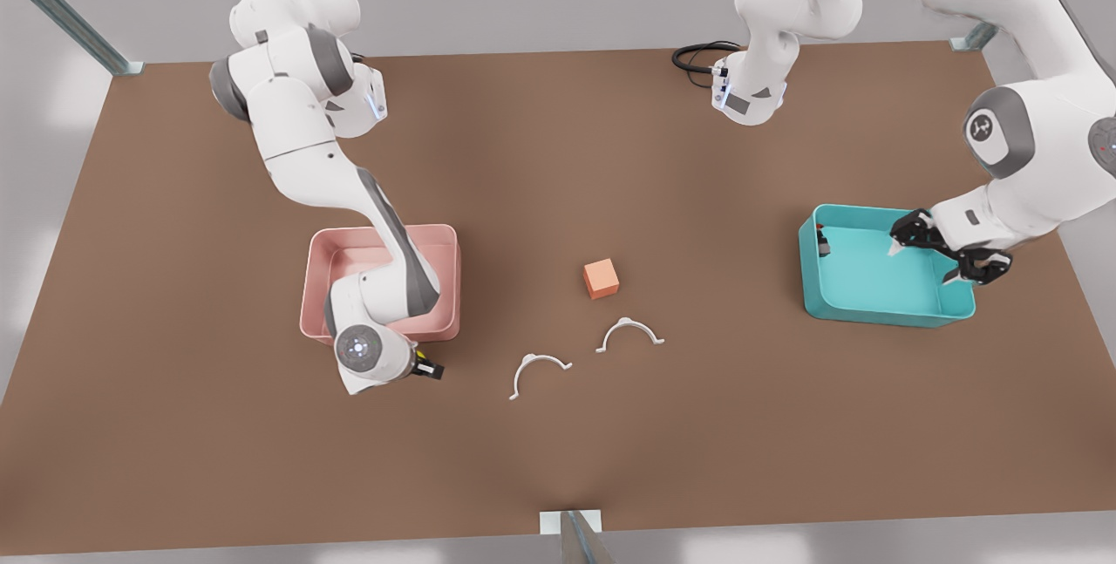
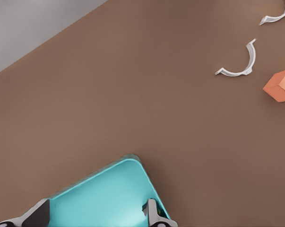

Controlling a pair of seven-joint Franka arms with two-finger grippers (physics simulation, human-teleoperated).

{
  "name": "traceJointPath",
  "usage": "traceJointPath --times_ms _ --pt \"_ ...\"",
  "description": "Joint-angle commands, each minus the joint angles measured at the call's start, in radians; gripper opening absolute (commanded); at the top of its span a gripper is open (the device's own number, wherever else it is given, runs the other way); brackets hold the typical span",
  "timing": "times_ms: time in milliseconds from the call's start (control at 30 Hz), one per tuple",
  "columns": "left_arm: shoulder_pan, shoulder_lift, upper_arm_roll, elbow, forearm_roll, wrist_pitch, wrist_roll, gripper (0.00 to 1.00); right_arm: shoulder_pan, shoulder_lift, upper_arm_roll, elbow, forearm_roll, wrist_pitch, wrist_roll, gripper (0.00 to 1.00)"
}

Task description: Place the red button in the blue storage box with the left arm, and place the yellow button in the pink storage box with the right arm

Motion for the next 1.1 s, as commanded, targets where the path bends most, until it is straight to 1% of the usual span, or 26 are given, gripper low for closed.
traceJointPath --times_ms 0,33,67,100,133,467,500,533,600,633,667,833,1000,1067 --pt "0.006 -0.010 -0.001 0.079 0.007 -0.176 -0.671 1.00 0.000 0.007 0.000 0.000 -0.005 0.012 -0.089 1.00" --pt "0.038 -0.027 -0.062 0.094 0.048 -0.178 -0.730 1.00 0.000 0.013 -0.001 0.000 -0.005 0.018 -0.091 1.00" --pt "0.236 -0.064 -0.325 0.096 0.136 -0.178 -0.792 1.00 0.000 0.016 0.000 0.000 -0.005 0.024 -0.091 1.00" --pt "0.341 -0.078 -0.455 0.097 0.153 -0.178 -0.829 1.00 0.000 0.016 0.000 0.000 -0.005 0.024 -0.089 1.00" --pt "0.348 -0.073 -0.475 0.116 0.151 -0.178 -0.881 1.00 0.000 0.018 -0.001 0.000 -0.005 0.026 -0.088 1.00" --pt "0.345 -0.064 -0.473 0.116 0.147 -0.207 -0.884 1.00 0.002 0.016 0.002 -0.001 0.024 0.007 -0.109 1.00" --pt "0.345 -0.064 -0.473 0.116 0.147 -0.207 -0.884 1.00 0.002 0.018 0.002 -0.001 0.026 0.007 -0.108 0.97" --pt "0.345 -0.064 -0.473 0.116 0.147 -0.207 -0.884 1.00 0.002 0.018 0.002 -0.001 0.026 0.007 -0.108 0.86" --pt "0.345 -0.064 -0.473 0.114 0.147 -0.207 -0.884 1.00 0.002 0.018 0.002 -0.001 0.026 0.007 -0.108 0.35" --pt "0.345 -0.064 -0.473 0.114 0.147 -0.207 -0.884 1.00 0.002 0.018 0.002 -0.001 0.026 0.007 -0.106 0.30" --pt "0.345 -0.064 -0.473 0.114 0.147 -0.208 -0.884 1.00 0.003 0.018 0.002 -0.001 0.029 0.009 -0.106 0.27" --pt "0.345 -0.064 -0.473 0.114 0.147 -0.208 -0.884 1.00 0.000 0.004 0.002 0.002 0.021 0.016 -0.126 0.26" --pt "0.345 -0.070 -0.473 0.116 0.145 -0.222 -0.885 1.00 0.002 -0.089 -0.003 0.002 0.017 0.009 -0.174 0.25" --pt "0.345 -0.072 -0.473 0.116 0.144 -0.222 -0.885 1.00 0.000 -0.145 -0.006 -0.003 0.017 0.006 -0.237 0.25"
